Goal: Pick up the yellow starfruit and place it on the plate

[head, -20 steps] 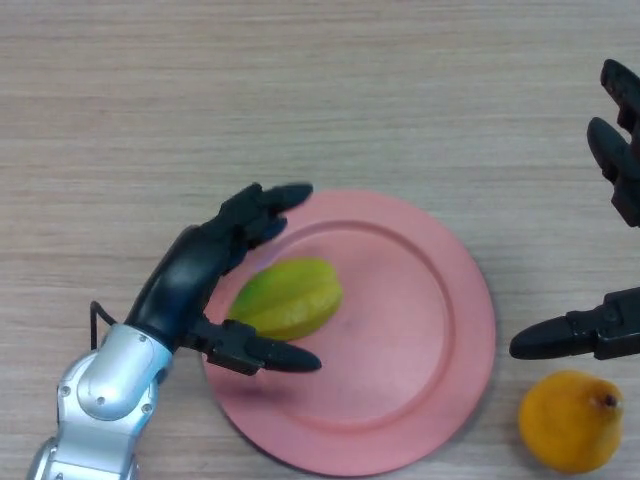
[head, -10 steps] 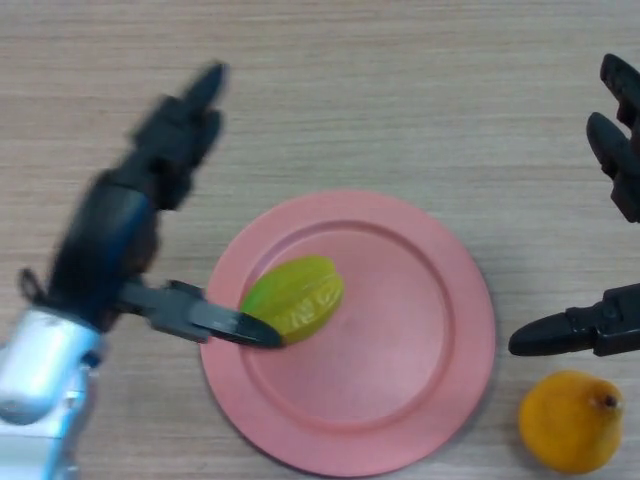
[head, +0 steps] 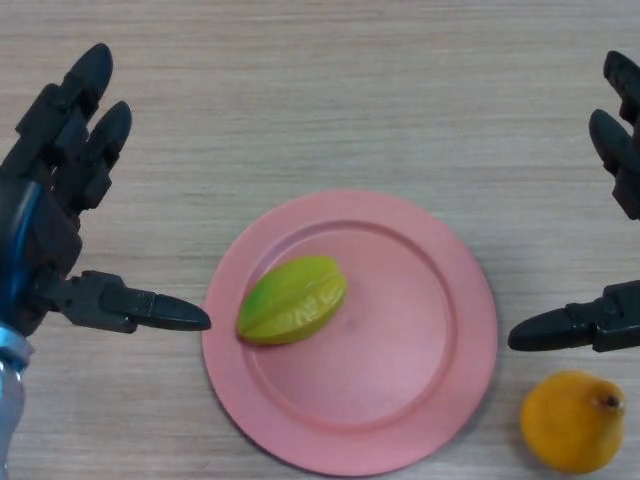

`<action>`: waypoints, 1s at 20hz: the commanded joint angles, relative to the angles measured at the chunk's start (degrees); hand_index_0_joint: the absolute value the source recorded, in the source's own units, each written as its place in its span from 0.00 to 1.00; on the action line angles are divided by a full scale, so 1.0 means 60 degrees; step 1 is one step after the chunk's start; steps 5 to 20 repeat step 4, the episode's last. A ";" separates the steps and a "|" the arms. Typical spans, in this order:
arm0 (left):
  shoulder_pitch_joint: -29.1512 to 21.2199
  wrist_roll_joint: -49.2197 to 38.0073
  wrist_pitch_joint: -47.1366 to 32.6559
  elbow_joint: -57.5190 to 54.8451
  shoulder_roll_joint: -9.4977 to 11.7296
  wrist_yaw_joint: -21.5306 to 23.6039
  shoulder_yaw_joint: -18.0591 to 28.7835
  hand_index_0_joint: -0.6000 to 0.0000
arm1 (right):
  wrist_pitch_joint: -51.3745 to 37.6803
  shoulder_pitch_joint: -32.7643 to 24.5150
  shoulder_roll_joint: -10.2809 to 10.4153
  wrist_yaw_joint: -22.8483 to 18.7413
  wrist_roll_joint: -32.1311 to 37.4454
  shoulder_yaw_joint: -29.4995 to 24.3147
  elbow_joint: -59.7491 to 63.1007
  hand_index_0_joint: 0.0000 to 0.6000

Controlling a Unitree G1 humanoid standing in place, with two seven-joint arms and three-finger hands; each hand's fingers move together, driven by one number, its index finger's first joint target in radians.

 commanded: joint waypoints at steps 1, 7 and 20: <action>-0.0254 -0.0110 -0.1052 -0.0366 0.0414 -0.0150 0.0689 1.00 | -0.1449 -0.0304 -0.0211 -0.0280 0.0255 -0.0231 -0.0266 0.00; -0.0401 0.0059 -0.1427 -0.0191 0.0446 -0.0014 0.0702 1.00 | -0.1646 -0.0350 -0.0181 -0.0303 0.0289 -0.0156 -0.0034 0.00; -0.0401 0.0059 -0.1427 -0.0191 0.0446 -0.0014 0.0702 1.00 | -0.1646 -0.0350 -0.0181 -0.0303 0.0289 -0.0156 -0.0034 0.00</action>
